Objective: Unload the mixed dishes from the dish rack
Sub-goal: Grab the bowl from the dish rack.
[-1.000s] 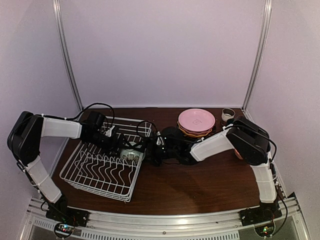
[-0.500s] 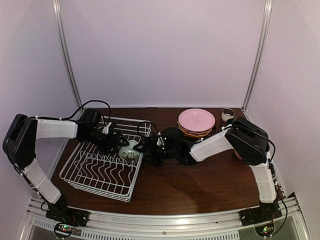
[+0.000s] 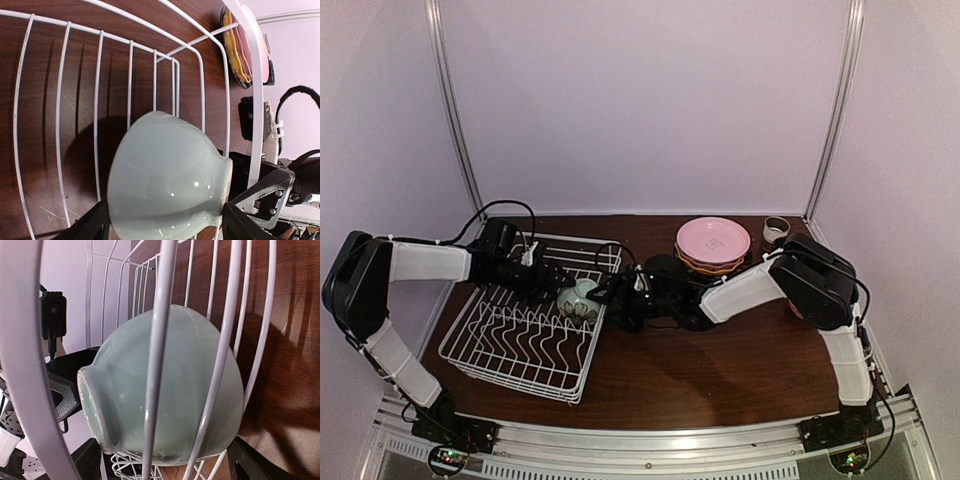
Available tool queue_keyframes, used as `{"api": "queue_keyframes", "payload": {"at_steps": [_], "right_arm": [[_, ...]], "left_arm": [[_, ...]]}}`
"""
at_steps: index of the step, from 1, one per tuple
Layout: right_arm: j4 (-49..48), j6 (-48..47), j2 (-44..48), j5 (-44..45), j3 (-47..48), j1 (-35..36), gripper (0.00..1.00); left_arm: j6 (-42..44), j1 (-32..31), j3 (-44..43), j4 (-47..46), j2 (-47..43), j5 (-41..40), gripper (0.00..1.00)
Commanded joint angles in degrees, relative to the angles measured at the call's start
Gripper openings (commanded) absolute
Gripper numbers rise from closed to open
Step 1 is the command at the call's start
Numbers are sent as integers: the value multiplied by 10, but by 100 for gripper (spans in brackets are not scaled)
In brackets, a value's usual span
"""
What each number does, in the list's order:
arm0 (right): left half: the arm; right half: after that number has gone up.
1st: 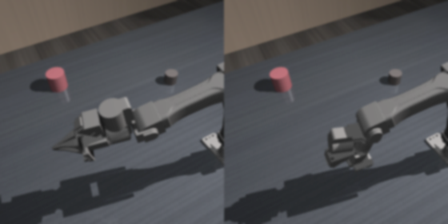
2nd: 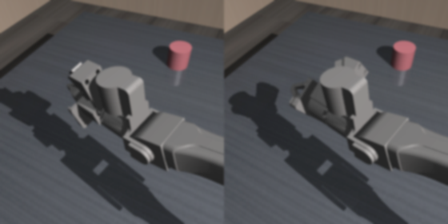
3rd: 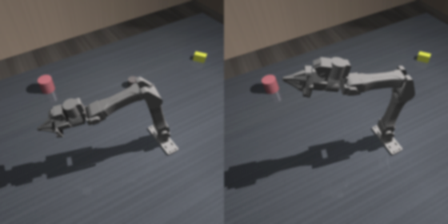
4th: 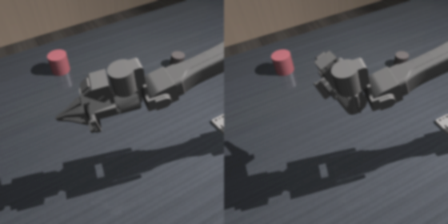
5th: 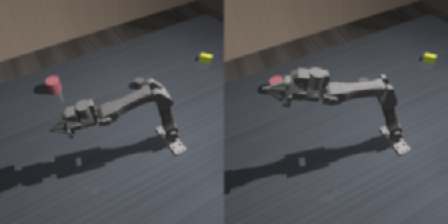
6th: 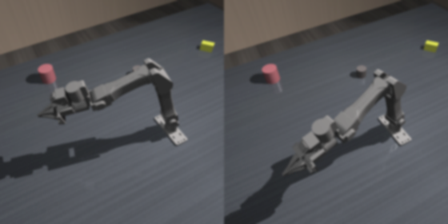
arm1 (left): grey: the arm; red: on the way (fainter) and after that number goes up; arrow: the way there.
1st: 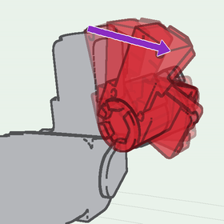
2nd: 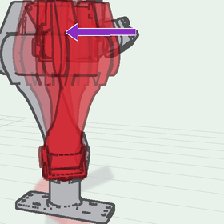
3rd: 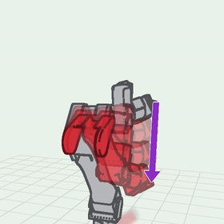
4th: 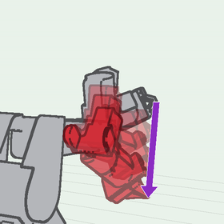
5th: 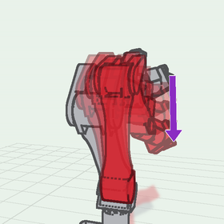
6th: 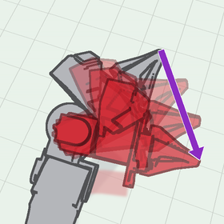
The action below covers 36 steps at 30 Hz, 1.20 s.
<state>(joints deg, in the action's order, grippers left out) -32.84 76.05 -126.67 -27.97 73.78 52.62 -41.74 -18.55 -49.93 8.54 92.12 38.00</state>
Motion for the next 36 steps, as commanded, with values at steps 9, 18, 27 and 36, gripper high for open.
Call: {"api": "queue_keyframes", "payload": {"at_steps": [9, 18, 27, 36], "right_arm": [[-111, 12, -13, -21, 5, 7, 90], [-117, 5, -6, -19, 3, 6, 95], [-120, 6, -2, -17, 0, 5, 94], [-115, -7, 11, -19, -6, 3, 95]], "left_arm": [[-54, -17, 26, -144, -33, 139, 78], [-58, -9, 38, -159, -31, 146, 70], [-65, -9, 42, -172, -30, 152, 54], [-77, -9, 42, -188, -19, 153, 32]]}}
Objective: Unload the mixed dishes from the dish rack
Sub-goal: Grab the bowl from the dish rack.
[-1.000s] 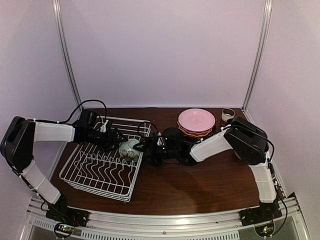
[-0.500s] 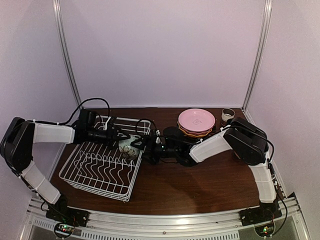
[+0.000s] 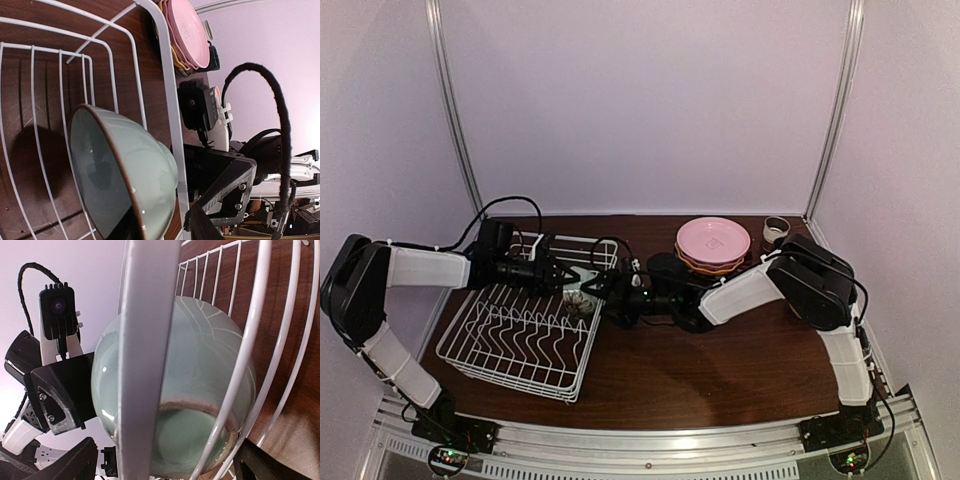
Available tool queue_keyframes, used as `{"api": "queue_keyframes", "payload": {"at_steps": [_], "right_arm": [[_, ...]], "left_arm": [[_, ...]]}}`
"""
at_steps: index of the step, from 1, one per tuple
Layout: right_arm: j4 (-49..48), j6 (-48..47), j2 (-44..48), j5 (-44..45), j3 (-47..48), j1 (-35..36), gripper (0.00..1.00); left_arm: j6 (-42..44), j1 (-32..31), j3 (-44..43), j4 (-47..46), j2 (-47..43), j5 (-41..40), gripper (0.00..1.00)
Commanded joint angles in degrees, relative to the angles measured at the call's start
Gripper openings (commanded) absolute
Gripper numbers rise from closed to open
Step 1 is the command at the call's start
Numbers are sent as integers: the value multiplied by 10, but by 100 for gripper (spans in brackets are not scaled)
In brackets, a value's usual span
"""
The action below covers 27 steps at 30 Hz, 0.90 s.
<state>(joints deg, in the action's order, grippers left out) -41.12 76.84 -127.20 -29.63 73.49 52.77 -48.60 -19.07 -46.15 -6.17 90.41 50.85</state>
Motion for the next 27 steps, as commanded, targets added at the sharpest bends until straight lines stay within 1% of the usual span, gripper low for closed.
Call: {"api": "queue_keyframes", "payload": {"at_steps": [1, 9, 10, 18, 21, 24, 27], "right_arm": [[-27, -17, 19, -3, -3, 1, 95], [-10, -36, 46, -3, -11, -2, 96], [-9, -38, 49, -3, -13, -2, 96], [5, -58, 82, -2, -28, -7, 98], [24, -77, 99, 1, -27, -7, 100], [50, -101, 123, 5, -25, -8, 100], [96, -139, 147, 12, -13, -9, 100]], "left_arm": [[-9, -4, 4, -43, -2, 26, 28], [-34, -4, 3, -80, 4, 45, 1], [-41, -4, 3, -90, 4, 49, 0], [-82, -3, 6, -152, 3, 72, 0], [-92, -3, -1, -168, -5, 78, 0], [-74, -3, -19, -144, -17, 75, 0], [-33, -3, -47, -81, -29, 65, 0]]}}
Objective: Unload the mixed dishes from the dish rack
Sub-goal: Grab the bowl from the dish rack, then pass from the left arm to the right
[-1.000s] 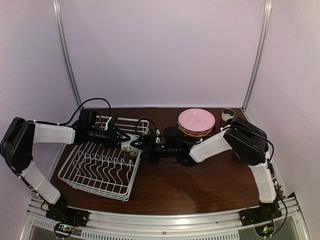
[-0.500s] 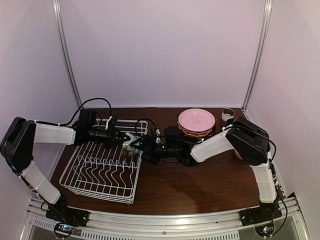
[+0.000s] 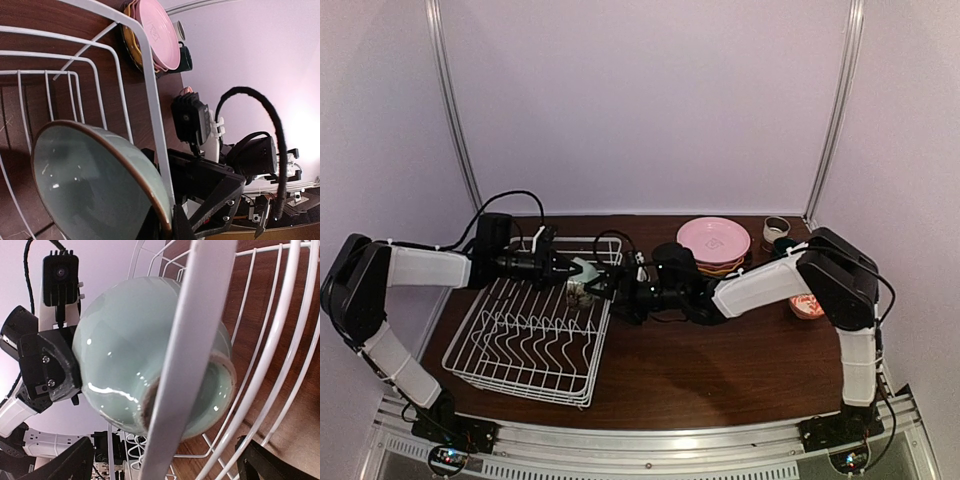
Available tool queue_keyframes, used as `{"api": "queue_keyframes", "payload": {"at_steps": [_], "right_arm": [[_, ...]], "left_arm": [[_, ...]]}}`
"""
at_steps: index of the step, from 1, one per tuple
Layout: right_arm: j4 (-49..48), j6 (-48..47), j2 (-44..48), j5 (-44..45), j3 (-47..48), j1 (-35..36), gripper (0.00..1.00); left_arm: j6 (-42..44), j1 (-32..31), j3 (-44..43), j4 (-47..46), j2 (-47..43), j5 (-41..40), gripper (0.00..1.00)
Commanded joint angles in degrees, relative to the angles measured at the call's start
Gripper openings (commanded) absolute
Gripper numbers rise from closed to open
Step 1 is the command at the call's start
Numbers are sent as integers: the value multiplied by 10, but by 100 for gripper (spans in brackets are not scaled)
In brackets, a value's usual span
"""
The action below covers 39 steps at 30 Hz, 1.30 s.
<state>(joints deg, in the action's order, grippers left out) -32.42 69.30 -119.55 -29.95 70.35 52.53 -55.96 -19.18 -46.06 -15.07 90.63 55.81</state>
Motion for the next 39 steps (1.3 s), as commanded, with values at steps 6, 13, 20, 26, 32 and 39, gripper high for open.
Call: {"api": "queue_keyframes", "payload": {"at_steps": [6, 13, 20, 26, 32, 39], "right_arm": [[108, -96, 80, 32, 28, -21, 100], [40, -40, 52, 26, -8, -37, 100], [-8, -25, 49, 21, -26, -37, 100], [86, -106, 124, 51, -30, -46, 100], [221, -218, 234, 105, -27, -76, 100], [389, -359, 386, 148, -17, -121, 100]], "left_arm": [[80, -2, -86, 86, -39, -5, 0], [87, 3, -82, 100, -33, -20, 0], [164, 5, -132, 200, -51, -52, 0], [259, 5, -189, 305, -75, -107, 0], [350, -12, -236, 394, -108, -176, 0], [461, -81, -275, 464, -133, -304, 0]]}}
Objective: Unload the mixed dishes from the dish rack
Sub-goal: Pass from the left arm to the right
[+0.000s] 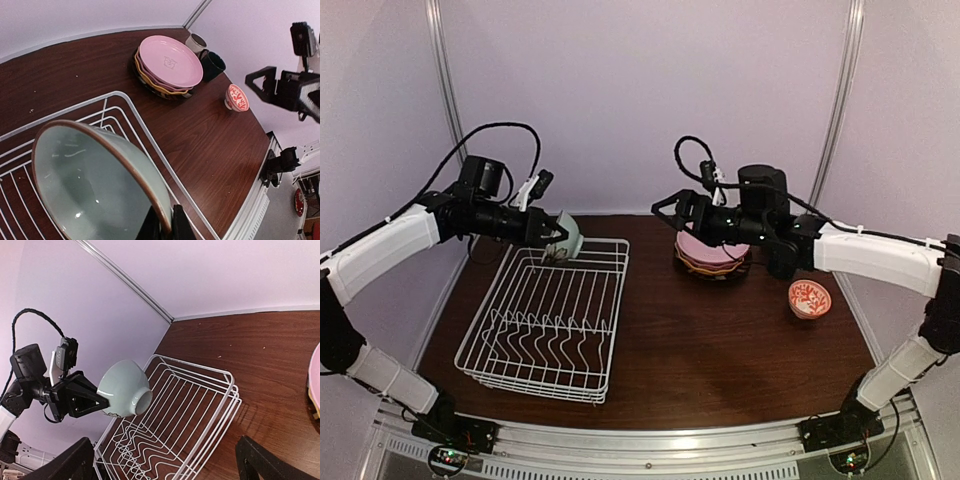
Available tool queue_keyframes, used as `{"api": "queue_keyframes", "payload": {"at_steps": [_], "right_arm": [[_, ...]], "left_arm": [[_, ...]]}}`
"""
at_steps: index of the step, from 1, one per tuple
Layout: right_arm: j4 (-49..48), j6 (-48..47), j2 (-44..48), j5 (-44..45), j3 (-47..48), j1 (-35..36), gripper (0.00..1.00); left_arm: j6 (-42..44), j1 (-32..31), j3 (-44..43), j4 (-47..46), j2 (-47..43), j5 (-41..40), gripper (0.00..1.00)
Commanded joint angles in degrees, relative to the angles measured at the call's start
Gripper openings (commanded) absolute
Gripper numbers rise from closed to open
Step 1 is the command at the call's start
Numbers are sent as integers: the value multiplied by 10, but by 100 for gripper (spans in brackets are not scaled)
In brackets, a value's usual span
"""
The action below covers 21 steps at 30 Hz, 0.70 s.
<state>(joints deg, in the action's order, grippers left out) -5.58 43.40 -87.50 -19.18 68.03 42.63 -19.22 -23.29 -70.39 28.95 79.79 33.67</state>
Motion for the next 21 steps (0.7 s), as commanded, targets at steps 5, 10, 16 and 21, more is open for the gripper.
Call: {"api": "queue_keyframes", "payload": {"at_steps": [5, 10, 16, 21], "right_arm": [[192, -141, 160, 5, -8, -85, 100], [357, -222, 206, 52, 52, -109, 100], [495, -272, 196, 40, 117, -109, 99], [533, -289, 188, 12, 132, -107, 97]], "left_arm": [[169, -129, -62, 60, -28, -185, 0], [247, -219, -76, 73, -34, -247, 0], [351, -355, -81, 87, -19, -348, 0], [417, -456, -98, 109, 42, -439, 0]]}}
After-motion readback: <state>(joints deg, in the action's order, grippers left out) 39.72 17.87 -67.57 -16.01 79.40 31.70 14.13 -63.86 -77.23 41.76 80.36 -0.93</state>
